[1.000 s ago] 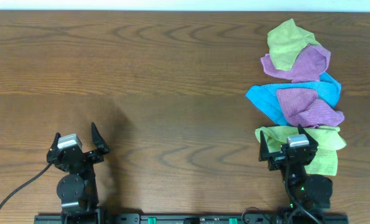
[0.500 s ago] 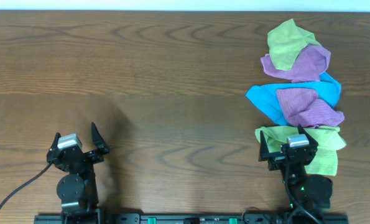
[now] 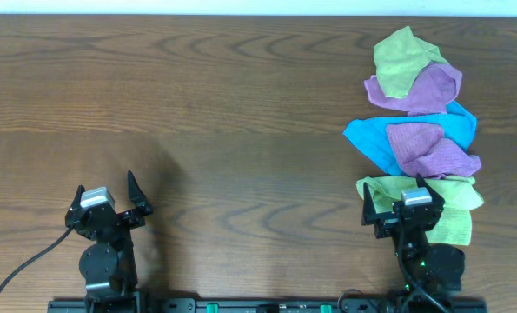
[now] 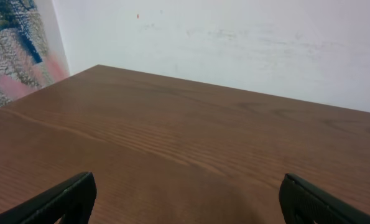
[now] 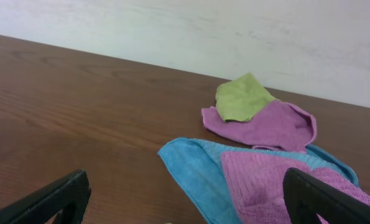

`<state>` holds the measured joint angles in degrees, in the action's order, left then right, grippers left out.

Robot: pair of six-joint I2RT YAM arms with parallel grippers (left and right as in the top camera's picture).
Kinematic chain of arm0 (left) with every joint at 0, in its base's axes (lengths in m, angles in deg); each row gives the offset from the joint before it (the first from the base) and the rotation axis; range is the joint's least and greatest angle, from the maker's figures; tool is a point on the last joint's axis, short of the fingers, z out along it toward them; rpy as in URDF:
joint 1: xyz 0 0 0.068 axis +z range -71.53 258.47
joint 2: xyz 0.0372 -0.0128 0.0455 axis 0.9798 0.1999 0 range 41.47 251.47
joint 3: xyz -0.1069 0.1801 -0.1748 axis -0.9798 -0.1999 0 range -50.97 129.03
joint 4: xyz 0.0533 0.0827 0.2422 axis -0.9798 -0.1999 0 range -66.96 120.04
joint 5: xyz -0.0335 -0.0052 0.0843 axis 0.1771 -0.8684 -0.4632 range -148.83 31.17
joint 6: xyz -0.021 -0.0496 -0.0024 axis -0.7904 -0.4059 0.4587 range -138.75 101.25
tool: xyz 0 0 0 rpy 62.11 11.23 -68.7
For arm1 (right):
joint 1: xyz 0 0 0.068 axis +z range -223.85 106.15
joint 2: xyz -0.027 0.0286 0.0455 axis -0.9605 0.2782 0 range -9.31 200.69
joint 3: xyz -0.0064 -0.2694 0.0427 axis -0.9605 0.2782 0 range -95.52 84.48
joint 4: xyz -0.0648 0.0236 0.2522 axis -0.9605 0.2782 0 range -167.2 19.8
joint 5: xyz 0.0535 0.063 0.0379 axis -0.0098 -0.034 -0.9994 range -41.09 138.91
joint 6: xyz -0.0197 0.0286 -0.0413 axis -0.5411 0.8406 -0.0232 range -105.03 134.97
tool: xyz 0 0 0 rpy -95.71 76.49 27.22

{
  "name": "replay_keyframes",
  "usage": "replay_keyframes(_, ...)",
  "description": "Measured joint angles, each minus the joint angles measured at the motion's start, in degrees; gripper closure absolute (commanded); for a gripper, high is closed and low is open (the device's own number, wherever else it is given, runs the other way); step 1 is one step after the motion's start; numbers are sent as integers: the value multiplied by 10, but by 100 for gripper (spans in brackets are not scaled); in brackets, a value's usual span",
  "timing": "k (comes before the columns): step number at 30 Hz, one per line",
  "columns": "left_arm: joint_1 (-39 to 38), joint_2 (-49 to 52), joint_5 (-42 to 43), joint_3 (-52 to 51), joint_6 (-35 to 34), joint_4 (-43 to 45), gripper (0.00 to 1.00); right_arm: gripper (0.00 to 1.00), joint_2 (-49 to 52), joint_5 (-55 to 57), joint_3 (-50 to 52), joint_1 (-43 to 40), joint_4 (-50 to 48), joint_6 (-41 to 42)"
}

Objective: Fold the cloth

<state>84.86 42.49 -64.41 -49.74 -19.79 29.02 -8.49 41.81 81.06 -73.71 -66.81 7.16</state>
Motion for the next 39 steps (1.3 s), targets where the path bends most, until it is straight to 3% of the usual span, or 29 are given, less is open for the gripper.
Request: replay_keyframes(39,0,0,0,0,0,0,5,1,0,0,0,0,-13,0)
